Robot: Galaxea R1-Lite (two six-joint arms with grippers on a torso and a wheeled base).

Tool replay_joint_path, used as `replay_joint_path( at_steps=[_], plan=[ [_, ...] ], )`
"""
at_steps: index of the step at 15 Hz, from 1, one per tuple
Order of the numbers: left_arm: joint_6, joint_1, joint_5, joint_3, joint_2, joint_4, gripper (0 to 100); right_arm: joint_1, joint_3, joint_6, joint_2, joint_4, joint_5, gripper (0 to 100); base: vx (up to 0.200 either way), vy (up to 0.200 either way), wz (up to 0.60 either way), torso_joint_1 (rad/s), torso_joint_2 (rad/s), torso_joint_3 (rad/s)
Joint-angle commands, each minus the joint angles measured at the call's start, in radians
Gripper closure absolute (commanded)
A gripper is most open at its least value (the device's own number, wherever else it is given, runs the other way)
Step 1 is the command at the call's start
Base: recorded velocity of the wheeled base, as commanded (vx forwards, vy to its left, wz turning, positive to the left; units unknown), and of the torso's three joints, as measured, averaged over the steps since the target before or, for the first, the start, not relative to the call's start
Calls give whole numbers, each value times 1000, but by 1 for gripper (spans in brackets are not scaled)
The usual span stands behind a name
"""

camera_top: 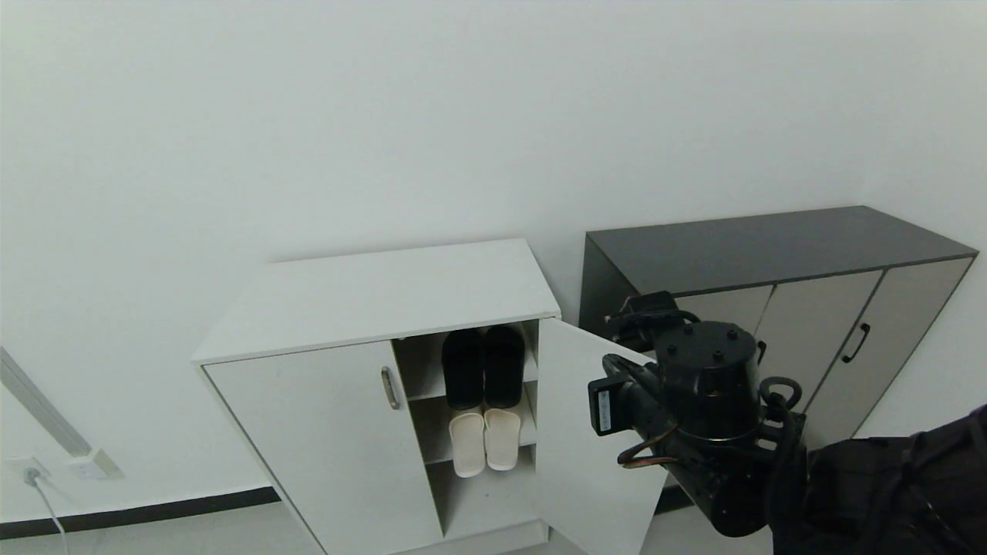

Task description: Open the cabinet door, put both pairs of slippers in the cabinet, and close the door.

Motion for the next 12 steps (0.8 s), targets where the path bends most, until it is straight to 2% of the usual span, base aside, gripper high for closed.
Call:
replay_joint_path(
  at_steps=[1, 5, 10, 12],
  plan=[
    [0, 2, -1, 1, 0, 0, 100, -1, 2, 0, 4, -1, 1, 100, 0, 0, 0, 0, 0, 0],
    [0, 1, -1, 1, 0, 0, 100, -1, 2, 0, 4, -1, 1, 100, -200, 0, 0, 8, 5, -4],
    [0, 2, -1, 1, 0, 0, 100, -14, -2, -3, 4, -1, 4, 100, 0, 0, 0, 0, 0, 0],
    [0, 2, 1, 1, 0, 0, 100, -50, -6, -9, 13, -1, 30, 100, 0, 0, 0, 0, 0, 0]
  ],
)
